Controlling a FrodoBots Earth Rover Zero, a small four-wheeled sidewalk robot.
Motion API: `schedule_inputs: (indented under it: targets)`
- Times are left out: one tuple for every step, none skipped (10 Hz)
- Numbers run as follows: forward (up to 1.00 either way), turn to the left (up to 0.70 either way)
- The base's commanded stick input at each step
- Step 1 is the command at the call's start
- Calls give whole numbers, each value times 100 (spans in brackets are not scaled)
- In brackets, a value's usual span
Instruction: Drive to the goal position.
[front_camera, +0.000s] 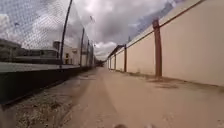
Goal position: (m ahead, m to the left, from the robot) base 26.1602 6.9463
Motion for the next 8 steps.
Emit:
schedule_inputs:
  targets:
    - [60, -6]
    - [60, -1]
    - [60, 0]
    - [60, 0]
    - [60, 0]
    - [60, 0]
    - [60, 0]
    - [60, 0]
